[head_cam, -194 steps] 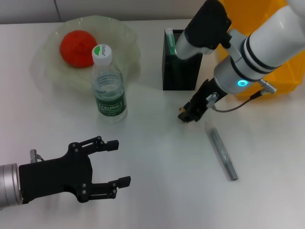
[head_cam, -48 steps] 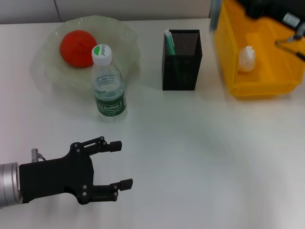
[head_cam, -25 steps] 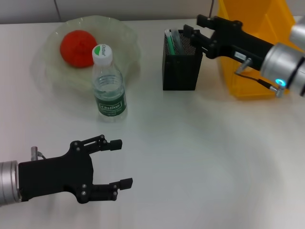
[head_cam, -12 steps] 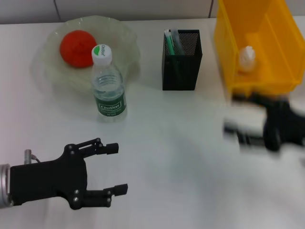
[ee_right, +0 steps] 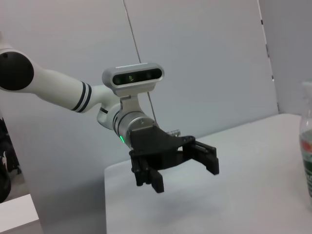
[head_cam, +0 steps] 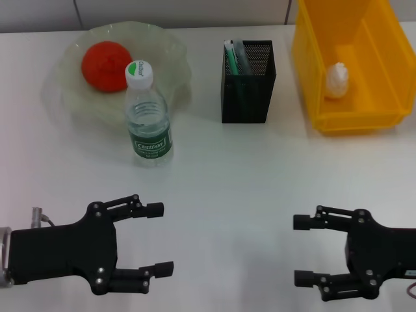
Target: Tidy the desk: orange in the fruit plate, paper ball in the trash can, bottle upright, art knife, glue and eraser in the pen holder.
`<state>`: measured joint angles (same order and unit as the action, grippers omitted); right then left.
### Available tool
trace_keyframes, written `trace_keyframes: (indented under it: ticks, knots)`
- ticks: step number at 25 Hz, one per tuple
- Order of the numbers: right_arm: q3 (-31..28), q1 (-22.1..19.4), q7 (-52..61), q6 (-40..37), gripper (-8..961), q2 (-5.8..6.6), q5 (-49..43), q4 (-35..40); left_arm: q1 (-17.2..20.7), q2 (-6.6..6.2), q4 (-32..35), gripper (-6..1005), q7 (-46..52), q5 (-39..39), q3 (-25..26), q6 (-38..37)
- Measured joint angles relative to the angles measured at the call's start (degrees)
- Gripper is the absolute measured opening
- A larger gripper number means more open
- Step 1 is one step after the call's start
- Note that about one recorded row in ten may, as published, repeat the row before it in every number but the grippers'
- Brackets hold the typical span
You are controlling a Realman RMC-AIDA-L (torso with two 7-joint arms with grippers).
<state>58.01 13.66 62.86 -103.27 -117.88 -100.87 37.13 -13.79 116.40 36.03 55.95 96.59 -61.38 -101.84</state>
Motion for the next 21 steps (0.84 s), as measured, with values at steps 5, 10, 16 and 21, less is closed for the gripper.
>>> trace_keyframes:
  ticks: [5, 10, 16, 21]
  knots:
    - [0.0, 0.5, -0.1, 0.7, 830, -0.33, -0.1, 0.0, -0.1, 0.26, 0.2, 857, 0.1, 0.0, -0.1, 0.1]
    - [-0.1, 0.7, -0.1, 1.2, 830, -0.51, -0.1, 0.0, -0.1, 0.29, 0.0, 857, 0.3, 0.0, 0.0, 0.0]
    - [-0.1, 0.7, -0.1, 1.9, 830, -0.61, -0.1, 0.0, -0.1, 0.32, -0.2, 857, 0.3, 0.0, 0.1, 0.0]
    - [-0.5, 0.7, -0.1, 1.9, 830, -0.80, 0.3, 0.0, 0.0, 0.32, -0.2, 857, 0.1, 0.0, 0.3, 0.1]
